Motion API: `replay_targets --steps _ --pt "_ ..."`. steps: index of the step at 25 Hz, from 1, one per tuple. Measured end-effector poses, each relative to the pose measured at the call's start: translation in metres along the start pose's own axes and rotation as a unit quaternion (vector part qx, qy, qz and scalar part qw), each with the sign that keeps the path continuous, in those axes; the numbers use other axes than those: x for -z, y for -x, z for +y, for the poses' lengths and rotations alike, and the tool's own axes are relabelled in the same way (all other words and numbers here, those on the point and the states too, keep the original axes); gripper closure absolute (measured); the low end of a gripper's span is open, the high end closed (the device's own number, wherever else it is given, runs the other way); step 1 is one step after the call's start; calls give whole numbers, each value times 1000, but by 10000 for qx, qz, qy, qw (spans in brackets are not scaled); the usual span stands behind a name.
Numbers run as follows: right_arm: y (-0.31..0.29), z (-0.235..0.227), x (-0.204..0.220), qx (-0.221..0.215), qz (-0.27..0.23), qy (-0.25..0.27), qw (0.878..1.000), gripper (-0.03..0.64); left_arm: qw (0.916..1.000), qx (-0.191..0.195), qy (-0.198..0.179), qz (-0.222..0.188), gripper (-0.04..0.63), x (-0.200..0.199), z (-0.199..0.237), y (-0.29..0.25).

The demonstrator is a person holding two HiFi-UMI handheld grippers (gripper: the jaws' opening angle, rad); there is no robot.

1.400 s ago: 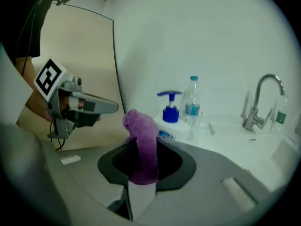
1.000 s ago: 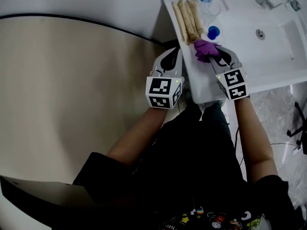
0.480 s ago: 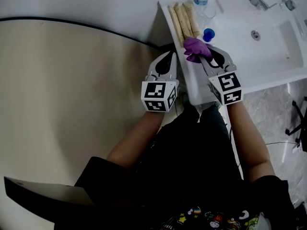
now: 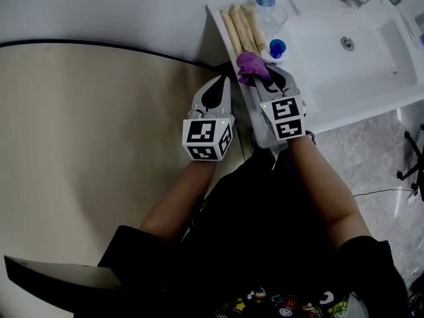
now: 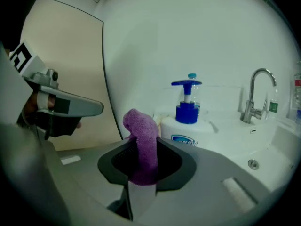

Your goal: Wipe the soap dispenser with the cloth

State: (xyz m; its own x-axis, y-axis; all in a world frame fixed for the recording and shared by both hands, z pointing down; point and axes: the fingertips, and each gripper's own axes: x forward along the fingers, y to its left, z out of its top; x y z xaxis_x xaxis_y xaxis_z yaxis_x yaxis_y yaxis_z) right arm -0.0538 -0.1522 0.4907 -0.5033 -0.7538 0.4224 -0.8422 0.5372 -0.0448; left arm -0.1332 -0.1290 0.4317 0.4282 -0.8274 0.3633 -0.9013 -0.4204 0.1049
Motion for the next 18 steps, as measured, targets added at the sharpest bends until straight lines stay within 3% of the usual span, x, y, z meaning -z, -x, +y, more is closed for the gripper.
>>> replay_targets --steps 6,12,18 --pt "17 -2 24 -312 533 455 9971 503 9999 82 83 35 595 5 -4 -8" --pt "71 -19 19 -345 667 669 9949 503 9994 314 144 -75 595 -3 -24 -17" --pt "77 -21 63 -585 1536 1088 9804 503 9986 522 98 64 595 5 -52 -26"
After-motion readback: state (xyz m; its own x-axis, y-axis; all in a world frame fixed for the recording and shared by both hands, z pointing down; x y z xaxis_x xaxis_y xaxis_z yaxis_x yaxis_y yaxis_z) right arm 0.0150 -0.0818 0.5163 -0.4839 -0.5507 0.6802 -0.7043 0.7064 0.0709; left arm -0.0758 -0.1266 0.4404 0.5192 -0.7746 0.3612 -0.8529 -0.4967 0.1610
